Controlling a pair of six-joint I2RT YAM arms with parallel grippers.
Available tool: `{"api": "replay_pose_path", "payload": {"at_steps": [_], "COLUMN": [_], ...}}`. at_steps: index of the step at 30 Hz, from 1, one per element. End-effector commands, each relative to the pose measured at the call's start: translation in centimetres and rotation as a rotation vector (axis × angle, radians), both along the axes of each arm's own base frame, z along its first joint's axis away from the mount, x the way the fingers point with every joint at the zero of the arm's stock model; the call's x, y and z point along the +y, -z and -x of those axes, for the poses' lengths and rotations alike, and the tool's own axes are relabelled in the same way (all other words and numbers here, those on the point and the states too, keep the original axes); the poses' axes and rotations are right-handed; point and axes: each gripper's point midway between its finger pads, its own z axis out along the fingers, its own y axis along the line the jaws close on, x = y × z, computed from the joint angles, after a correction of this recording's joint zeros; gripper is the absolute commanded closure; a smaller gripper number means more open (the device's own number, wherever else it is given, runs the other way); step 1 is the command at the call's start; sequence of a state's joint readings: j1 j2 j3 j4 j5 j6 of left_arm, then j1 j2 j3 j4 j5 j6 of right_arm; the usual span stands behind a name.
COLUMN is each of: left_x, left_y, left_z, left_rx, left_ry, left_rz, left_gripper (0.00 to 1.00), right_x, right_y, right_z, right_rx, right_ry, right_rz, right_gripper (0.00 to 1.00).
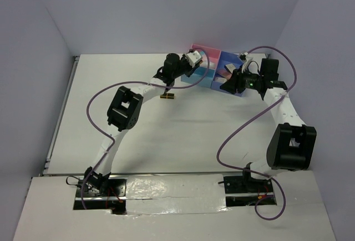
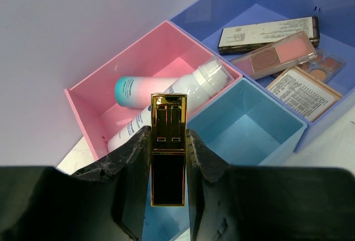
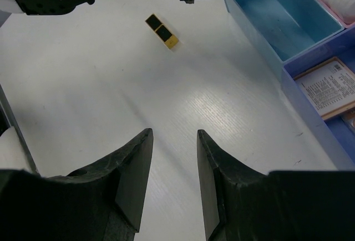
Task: Organize the makeup
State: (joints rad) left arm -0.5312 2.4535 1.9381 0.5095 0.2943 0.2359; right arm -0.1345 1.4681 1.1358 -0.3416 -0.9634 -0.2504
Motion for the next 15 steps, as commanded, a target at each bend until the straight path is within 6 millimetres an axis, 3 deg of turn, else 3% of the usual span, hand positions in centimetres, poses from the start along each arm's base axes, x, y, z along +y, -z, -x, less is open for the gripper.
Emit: {"api": "replay_pose_path", "payload": {"at_steps": [1,9,11,15], "left_x": [-0.6,-0.2,-0.3,-0.4], "left_y": [-1.4,-0.2,-0.1,-0.8], "left_z": [-0.3,0.2,0.2,0.4], "left_rx": [-0.071,-0.02,-0.015,-0.017], "left_ry": [0.01,-0.026,-0.035,-0.033], "left_rz": [-0.006,-0.025,-0.031,-0.013], "left_gripper": [0.8,0.55,0.4,0.38], "right_x": [0.1,0.0,-0.1,-0.1], "right_y": [-2.2,-2.2,-2.2,-2.1], "right_z": [0.3,0.1,0.1,0.1], "right_rx": [-0.085,-0.084,-0.084,-0.088], "right_ry": [-0.014,-0.014,-0.011,-0.013], "right_rz": [-0.01,-0.007,-0.004,0.003], "right_gripper": [0.55,0.55,0.54,0.54]}}
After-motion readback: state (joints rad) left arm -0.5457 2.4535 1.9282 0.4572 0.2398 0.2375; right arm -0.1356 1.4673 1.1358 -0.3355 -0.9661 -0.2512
